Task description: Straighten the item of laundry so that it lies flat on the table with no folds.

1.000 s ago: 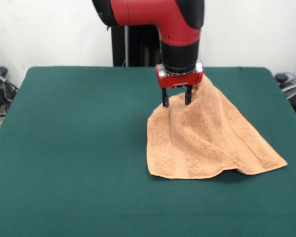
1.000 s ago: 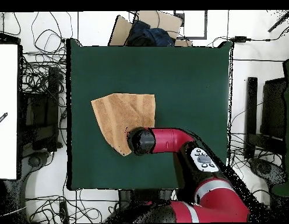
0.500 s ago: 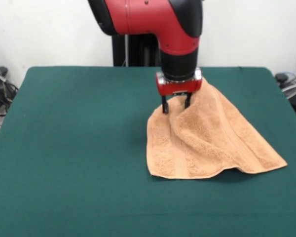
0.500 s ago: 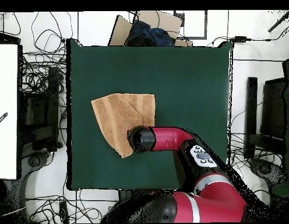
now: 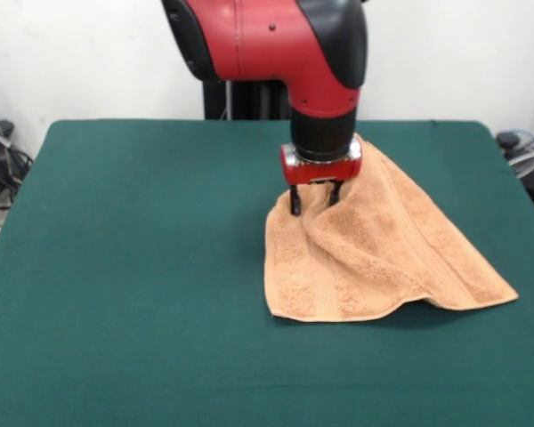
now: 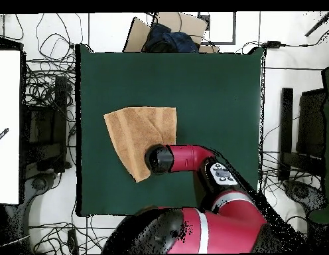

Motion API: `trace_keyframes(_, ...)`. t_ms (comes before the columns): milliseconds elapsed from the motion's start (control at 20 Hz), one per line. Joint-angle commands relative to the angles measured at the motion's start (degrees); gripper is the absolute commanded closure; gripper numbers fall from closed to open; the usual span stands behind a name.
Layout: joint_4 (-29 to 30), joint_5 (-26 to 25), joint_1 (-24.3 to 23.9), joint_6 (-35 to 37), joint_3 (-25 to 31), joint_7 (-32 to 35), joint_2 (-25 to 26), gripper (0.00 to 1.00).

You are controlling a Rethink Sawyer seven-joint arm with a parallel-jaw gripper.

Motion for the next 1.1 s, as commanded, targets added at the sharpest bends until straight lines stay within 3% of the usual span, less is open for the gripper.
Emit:
trace_keyframes(50,-4.3,-2.3,0.9,-3.0,-1.2,5.5,4.4,0.0)
trace_keyframes(100,-4.3,-2.3,0.8,-3.0,-1.2,5.5,4.4,0.0)
trace_keyframes(150,-4.2,-2.3,0.7,-3.1,-1.1,5.5,4.5,1.0)
trace_keyframes(750,-3.7,-2.5,-0.2,-3.8,-0.6,5.1,4.3,1.0)
trace_keyframes(900,-0.6,-1.9,-0.8,-2.4,0.0,5.1,0.7,1.0)
trace_keyframes(1100,3.8,-0.5,-2.4,5.5,0.9,2.2,-8.9,1.0)
